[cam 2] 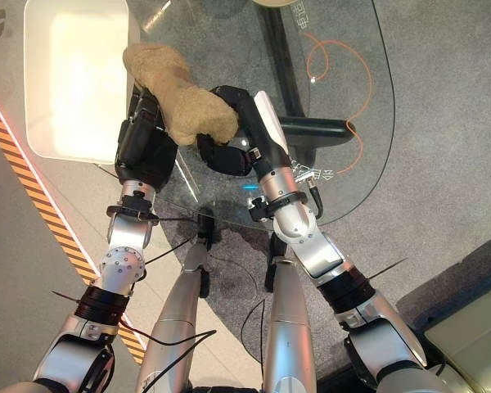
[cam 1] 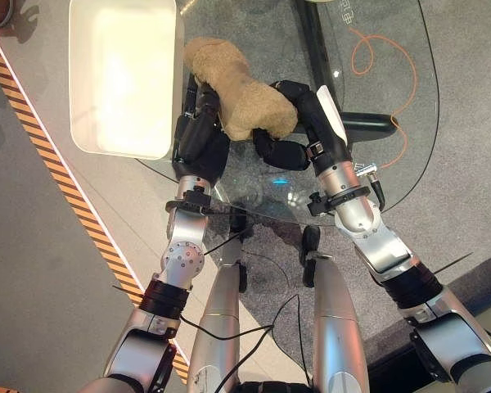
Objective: Wipe the table with a cloth and put it in the basket.
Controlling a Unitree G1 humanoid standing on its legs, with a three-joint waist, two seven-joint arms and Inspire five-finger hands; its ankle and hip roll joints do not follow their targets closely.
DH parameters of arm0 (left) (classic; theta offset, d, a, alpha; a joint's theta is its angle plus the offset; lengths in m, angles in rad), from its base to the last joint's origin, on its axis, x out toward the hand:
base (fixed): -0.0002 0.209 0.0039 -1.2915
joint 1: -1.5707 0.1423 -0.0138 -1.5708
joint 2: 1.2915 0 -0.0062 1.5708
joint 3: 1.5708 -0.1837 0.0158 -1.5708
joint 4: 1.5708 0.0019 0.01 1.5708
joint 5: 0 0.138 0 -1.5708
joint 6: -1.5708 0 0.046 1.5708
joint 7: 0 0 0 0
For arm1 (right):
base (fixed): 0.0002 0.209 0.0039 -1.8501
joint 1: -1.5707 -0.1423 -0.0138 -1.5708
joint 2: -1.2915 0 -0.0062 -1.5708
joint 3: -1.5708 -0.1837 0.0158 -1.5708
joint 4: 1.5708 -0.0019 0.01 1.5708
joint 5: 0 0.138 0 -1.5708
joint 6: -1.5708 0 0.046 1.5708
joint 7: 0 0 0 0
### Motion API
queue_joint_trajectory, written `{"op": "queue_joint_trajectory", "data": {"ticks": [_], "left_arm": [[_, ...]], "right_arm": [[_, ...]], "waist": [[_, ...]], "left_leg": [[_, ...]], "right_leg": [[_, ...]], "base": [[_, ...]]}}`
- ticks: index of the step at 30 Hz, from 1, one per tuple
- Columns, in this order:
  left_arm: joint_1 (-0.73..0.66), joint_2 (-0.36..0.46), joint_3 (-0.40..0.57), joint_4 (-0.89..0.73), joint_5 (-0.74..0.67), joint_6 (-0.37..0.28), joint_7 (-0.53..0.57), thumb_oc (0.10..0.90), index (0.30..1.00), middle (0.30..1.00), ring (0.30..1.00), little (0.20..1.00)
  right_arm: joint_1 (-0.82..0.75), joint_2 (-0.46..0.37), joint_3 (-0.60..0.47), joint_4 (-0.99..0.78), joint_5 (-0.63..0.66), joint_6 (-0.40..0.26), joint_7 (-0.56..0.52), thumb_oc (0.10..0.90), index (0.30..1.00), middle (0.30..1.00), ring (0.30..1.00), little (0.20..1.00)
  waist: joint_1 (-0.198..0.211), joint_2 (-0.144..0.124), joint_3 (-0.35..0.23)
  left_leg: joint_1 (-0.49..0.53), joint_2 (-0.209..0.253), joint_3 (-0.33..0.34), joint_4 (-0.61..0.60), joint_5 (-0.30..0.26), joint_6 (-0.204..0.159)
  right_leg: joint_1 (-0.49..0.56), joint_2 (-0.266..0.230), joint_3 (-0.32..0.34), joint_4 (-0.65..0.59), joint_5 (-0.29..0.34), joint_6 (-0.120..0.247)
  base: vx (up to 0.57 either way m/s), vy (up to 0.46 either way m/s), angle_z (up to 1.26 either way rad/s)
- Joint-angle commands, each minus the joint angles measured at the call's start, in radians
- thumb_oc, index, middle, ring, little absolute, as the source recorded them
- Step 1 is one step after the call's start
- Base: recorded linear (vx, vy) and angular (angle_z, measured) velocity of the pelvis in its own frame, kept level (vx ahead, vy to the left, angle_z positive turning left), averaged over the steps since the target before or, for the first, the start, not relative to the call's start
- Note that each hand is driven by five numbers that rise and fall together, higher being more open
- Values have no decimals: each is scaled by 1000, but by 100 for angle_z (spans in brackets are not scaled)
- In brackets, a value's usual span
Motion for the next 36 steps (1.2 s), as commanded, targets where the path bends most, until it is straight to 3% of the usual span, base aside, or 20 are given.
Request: {"op": "queue_joint_trajectory", "data": {"ticks": [1,7,21,36], "left_arm": [[-157,17,12,-77,27,-43,-88,800,900,900,900,900],[-150,28,28,-63,27,-57,-85,800,900,900,900,900],[-149,33,55,-83,-15,9,-224,800,900,900,900,900],[-183,45,25,-72,-34,57,-354,800,900,900,900,900]], "right_arm": [[-125,63,-13,-179,-8,-136,-29,100,300,300,300,200],[-117,58,-62,-188,-23,-165,-79,100,300,300,300,200],[-88,52,-137,-177,-23,-207,-130,100,300,300,300,200],[-117,36,-67,-144,-1,-133,-16,100,300,300,300,200]], "waist": [[-6,-48,-25],[-10,-49,-25],[-19,-52,-25],[-20,-51,-25]], "left_leg": [[57,-91,94,100,-196,82],[58,-91,92,101,-198,84],[65,-83,97,104,-207,82],[72,-83,101,94,-207,82]], "right_leg": [[79,71,-21,-288,161,20],[78,74,-17,-287,161,23],[85,74,-11,-286,156,24],[93,72,-9,-299,159,22]], "base": [[0,0,0],[0,0,0],[0,0,0],[0,0,0]]}}
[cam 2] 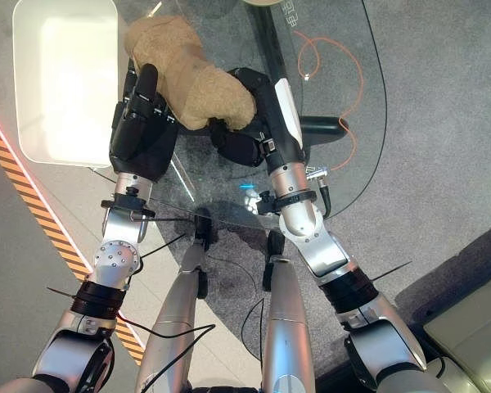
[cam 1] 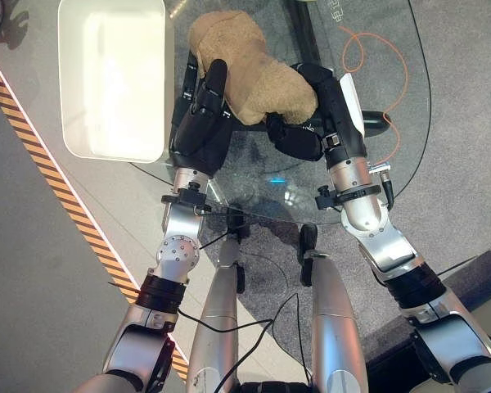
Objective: Wipe the table with a cloth and put it in the basket.
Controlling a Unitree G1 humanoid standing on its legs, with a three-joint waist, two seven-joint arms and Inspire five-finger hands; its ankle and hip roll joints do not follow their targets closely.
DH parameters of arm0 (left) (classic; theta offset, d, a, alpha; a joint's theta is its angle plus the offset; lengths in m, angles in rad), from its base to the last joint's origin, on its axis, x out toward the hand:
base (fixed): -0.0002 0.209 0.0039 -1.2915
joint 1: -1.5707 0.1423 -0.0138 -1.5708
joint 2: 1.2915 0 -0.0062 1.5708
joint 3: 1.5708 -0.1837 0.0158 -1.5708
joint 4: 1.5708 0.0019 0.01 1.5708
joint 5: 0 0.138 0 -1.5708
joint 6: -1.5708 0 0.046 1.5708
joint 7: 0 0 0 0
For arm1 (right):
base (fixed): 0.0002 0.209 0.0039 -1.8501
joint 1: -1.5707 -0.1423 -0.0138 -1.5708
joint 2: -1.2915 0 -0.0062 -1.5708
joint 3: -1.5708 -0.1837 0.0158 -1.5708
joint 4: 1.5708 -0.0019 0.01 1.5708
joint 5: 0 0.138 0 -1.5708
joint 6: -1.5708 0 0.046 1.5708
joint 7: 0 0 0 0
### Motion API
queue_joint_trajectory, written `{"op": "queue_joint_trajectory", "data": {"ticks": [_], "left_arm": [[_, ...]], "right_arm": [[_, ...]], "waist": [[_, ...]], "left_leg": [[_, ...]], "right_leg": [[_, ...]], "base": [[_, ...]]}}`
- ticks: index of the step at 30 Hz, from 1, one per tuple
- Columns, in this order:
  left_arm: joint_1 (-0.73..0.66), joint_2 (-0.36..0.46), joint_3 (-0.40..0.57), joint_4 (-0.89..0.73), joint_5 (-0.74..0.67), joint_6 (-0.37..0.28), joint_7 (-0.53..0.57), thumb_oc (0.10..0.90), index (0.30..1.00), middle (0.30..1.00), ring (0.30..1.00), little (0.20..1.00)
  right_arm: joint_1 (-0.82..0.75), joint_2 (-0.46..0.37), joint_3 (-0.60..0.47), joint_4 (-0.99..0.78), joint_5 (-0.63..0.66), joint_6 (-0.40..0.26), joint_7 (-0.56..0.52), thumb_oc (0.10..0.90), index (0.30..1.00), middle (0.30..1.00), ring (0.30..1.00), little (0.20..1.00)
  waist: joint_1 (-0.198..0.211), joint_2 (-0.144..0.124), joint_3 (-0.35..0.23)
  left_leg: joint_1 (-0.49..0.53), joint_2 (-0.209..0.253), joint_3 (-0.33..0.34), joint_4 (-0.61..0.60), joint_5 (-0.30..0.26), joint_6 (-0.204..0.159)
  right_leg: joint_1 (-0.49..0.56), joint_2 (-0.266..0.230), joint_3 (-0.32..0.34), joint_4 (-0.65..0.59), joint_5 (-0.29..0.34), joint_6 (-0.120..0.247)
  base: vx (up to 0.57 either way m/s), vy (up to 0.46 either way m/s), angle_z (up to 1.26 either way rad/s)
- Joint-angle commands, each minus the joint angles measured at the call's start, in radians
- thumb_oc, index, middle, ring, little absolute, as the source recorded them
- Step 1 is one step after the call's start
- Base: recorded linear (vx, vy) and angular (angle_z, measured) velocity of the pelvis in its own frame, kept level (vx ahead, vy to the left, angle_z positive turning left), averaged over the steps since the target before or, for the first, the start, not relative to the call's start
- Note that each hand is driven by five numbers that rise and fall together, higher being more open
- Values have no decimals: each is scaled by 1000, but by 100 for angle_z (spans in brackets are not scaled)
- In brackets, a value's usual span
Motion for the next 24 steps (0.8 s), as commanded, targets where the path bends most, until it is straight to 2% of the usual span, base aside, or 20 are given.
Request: {"op": "queue_joint_trajectory", "data": {"ticks": [1,13,18,24], "left_arm": [[-154,25,-15,-75,2,-8,-164,800,900,900,900,900],[-172,47,-41,-68,-5,15,-225,800,900,900,900,900],[-179,52,-51,-73,1,29,-256,800,900,900,900,900],[-190,60,-59,-74,3,49,-284,800,900,900,900,900]], "right_arm": [[-131,36,-13,-141,-2,-85,38,100,300,300,300,200],[-151,18,25,-96,-1,-30,28,100,300,300,300,200],[-152,14,31,-93,0,22,28,100,300,300,300,200],[-153,6,40,-75,1,48,14,100,300,300,300,200]], "waist": [[7,-50,-25],[9,-51,-25],[7,-53,-25],[5,-55,-25]], "left_leg": [[73,-83,99,97,-205,79],[74,-83,100,92,-205,78],[75,-83,100,89,-206,79],[78,-83,101,86,-207,80]], "right_leg": [[90,71,-11,-285,154,18],[90,72,-12,-289,155,19],[90,73,-9,-291,157,19],[92,75,-7,-295,158,19]], "base": [[0,0,0],[0,0,0],[0,0,0],[0,0,0]]}}
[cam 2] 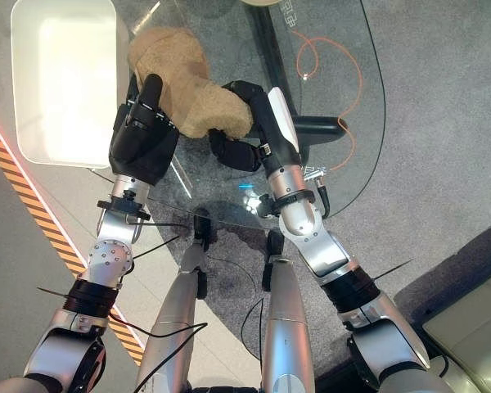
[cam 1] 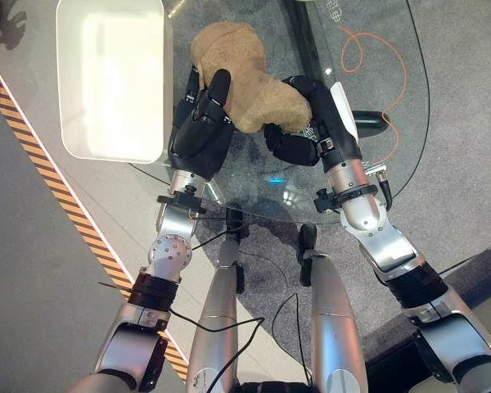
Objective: Wipe the table with a cloth and put it in the basket.
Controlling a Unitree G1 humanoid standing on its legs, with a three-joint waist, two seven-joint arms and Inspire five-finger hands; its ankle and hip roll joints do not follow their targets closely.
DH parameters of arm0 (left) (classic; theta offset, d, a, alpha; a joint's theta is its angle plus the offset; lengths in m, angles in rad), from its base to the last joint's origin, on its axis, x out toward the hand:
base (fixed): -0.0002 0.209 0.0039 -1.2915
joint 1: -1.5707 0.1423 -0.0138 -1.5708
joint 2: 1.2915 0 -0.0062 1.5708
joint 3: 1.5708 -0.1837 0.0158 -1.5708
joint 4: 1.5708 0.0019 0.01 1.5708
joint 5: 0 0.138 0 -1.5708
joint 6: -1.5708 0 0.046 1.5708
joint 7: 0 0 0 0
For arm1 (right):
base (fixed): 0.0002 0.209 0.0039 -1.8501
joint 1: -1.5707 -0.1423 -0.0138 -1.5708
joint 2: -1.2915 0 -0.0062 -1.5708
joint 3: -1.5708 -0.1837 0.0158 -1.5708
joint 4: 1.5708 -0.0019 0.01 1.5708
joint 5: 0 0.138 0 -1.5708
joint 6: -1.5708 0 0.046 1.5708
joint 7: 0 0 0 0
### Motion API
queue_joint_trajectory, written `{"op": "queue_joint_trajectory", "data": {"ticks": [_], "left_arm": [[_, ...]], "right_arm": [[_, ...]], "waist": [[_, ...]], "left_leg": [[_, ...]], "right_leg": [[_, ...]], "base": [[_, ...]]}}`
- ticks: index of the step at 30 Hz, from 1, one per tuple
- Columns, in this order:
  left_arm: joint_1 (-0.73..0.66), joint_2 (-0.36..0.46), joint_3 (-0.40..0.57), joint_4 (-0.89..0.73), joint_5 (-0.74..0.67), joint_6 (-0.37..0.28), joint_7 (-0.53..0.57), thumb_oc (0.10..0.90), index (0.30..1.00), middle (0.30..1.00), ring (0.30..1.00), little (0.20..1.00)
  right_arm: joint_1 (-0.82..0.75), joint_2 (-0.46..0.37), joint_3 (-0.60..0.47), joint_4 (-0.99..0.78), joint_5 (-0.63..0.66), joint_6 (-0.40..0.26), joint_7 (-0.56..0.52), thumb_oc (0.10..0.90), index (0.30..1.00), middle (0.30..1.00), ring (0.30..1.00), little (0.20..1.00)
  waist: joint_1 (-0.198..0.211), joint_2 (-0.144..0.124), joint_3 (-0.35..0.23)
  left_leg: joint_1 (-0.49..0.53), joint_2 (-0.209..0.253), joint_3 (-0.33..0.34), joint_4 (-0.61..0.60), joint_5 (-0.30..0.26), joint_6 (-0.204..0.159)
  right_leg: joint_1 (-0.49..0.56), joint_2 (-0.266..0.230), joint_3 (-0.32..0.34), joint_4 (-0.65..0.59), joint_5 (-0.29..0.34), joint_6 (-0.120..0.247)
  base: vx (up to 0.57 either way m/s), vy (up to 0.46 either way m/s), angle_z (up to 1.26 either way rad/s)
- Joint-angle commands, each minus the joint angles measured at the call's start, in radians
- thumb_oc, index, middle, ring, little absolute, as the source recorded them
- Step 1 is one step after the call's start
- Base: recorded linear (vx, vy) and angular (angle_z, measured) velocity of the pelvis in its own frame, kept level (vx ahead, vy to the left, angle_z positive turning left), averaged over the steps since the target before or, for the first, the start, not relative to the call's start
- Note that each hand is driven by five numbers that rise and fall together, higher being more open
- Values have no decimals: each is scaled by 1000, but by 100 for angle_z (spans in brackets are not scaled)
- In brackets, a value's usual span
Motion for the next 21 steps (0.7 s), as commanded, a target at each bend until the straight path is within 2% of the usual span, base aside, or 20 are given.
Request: {"op": "queue_joint_trajectory", "data": {"ticks": [1,12,13,14,15,21], "left_arm": [[-189,1,-56,-125,6,2,-197,800,900,900,900,900],[-205,21,-75,-117,15,13,-188,800,900,900,900,900],[-209,26,-78,-116,25,5,-184,641,764,764,764,741],[-209,27,-79,-113,29,-1,-183,641,764,764,764,741],[-208,29,-80,-113,28,-6,-185,100,300,300,300,200],[-208,32,-83,-113,50,-10,-180,100,300,300,300,200]], "right_arm": [[-146,27,12,-75,-2,-38,-2,100,300,300,300,200],[-172,5,41,-89,-20,-16,46,100,300,300,300,200],[-179,0,45,-90,-16,-18,48,100,300,300,300,200],[-179,-1,45,-91,-15,-18,50,100,300,300,300,200],[-180,-2,46,-92,-14,-19,50,100,300,300,300,200],[-185,-2,47,-100,-12,-20,54,100,300,300,300,200]], "waist": [[18,-51,-25],[18,-52,-25],[19,-52,-25],[19,-52,-25],[20,-51,-25],[21,-52,-25]], "left_leg": [[78,-83,102,87,-208,78],[79,-85,101,88,-210,79],[79,-86,101,88,-210,79],[78,-86,100,89,-210,79],[77,-86,99,91,-210,79],[77,-87,99,89,-211,79]], "right_leg": [[91,75,-6,-293,156,17],[91,75,-6,-295,159,19],[91,75,-6,-296,158,19],[91,75,-5,-295,158,19],[91,75,-5,-295,158,19],[90,77,-5,-294,157,19]], "base": [[0,0,0],[0,0,0],[0,0,0],[0,0,0],[0,0,0],[0,0,0]]}}
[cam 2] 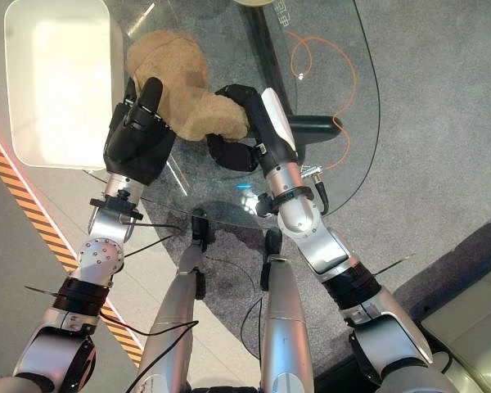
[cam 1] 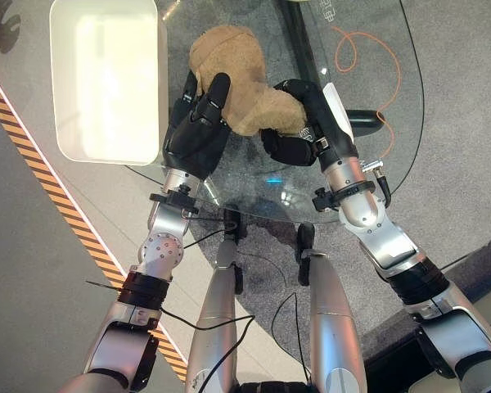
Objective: Wipe the table with a cloth and put it in the basket.
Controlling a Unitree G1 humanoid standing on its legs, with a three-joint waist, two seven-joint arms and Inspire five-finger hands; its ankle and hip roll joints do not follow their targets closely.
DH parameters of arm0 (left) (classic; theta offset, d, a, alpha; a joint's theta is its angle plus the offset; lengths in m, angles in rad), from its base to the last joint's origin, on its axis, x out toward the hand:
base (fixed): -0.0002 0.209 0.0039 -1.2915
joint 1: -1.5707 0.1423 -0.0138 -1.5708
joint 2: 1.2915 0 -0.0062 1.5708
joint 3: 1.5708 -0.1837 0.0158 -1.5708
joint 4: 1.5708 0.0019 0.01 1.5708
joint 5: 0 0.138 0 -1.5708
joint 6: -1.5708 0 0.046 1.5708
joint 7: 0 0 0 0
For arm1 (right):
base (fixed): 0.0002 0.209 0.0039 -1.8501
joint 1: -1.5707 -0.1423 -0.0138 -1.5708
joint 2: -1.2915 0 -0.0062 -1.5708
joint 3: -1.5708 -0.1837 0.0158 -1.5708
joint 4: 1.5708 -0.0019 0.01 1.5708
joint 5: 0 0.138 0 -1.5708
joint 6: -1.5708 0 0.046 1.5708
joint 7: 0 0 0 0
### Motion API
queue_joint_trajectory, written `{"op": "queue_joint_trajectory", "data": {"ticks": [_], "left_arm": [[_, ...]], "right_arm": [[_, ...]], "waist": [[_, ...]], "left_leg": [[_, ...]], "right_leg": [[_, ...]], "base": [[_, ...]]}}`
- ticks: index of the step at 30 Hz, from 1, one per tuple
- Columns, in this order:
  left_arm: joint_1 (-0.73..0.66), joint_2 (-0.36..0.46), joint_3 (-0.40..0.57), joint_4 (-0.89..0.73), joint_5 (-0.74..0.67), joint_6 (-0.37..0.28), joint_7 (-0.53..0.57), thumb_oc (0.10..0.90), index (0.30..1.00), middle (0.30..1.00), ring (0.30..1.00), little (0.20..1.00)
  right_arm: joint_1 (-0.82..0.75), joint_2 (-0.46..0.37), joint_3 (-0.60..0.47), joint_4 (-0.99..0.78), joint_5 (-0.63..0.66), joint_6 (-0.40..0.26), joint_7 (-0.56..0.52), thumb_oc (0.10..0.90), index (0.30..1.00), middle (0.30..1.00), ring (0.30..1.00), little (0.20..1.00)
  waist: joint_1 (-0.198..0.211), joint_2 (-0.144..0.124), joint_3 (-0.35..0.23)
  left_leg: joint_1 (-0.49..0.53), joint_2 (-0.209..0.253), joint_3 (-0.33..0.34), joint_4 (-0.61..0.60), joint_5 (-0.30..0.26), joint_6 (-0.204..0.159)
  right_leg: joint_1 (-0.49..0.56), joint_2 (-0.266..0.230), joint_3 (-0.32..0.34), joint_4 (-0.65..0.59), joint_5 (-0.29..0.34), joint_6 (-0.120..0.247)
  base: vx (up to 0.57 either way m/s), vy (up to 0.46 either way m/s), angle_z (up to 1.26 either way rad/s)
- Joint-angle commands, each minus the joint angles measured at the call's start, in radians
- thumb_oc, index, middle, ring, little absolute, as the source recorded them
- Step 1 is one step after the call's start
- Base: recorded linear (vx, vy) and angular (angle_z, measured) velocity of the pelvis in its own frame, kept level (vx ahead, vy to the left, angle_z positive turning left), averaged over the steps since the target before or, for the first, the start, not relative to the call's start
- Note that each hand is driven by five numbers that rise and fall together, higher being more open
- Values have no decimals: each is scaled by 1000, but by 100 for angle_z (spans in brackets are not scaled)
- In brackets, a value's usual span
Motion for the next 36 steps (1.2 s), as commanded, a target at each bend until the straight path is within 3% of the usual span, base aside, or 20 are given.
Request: {"op": "queue_joint_trajectory", "data": {"ticks": [1,21,22,23,24,25,26,36], "left_arm": [[-192,-10,-82,-141,48,-13,-177,100,300,300,300,200],[-198,-12,-68,-136,31,-62,-140,100,300,300,300,200],[-195,-15,-67,-135,30,-69,-139,100,300,300,300,200],[-194,-16,-66,-134,28,-74,-139,100,300,300,300,200],[-193,-18,-63,-136,24,-83,-134,100,300,300,300,200],[-192,-19,-63,-137,22,-87,-132,100,300,300,300,200],[-191,-23,-60,-138,21,-94,-128,100,300,300,300,200],[-190,-48,-25,-144,20,-182,-44,100,300,300,300,200]], "right_arm": [[-149,23,11,-99,-11,-57,16,100,300,300,300,200],[-154,22,9,-96,-1,-70,8,100,300,300,300,200],[-152,23,9,-95,0,-70,7,130,326,326,326,230],[-152,23,9,-93,1,-71,7,287,460,460,460,387],[-152,25,8,-93,6,-71,4,630,754,754,754,730],[-152,25,8,-93,7,-71,4,748,855,855,855,848],[-151,29,9,-92,8,-69,10,800,900,900,900,900],[-148,50,-4,-86,11,-76,11,800,900,900,900,900]], "waist": [[29,-51,-25],[30,-54,-25],[31,-54,-25],[31,-54,-25],[32,-54,-25],[32,-54,-25],[33,-55,-25],[38,-59,-25]], "left_leg": [[78,-87,99,90,-211,80],[78,-91,97,84,-205,80],[83,-92,97,87,-212,80],[82,-92,97,88,-212,80],[81,-92,96,87,-212,80],[82,-92,96,87,-212,80],[82,-92,95,86,-213,80],[78,-93,91,84,-206,78]], "right_leg": [[91,75,-5,-294,157,19],[95,76,-6,-309,166,19],[100,76,-6,-306,158,19],[99,76,-6,-306,158,19],[98,76,-7,-305,158,19],[98,75,-7,-305,158,19],[99,76,-7,-305,157,19],[97,73,-12,-310,163,18]], "base": [[0,0,0],[0,0,0],[0,0,0],[0,0,0],[0,0,0],[0,0,0],[0,0,0],[0,0,0]]}}
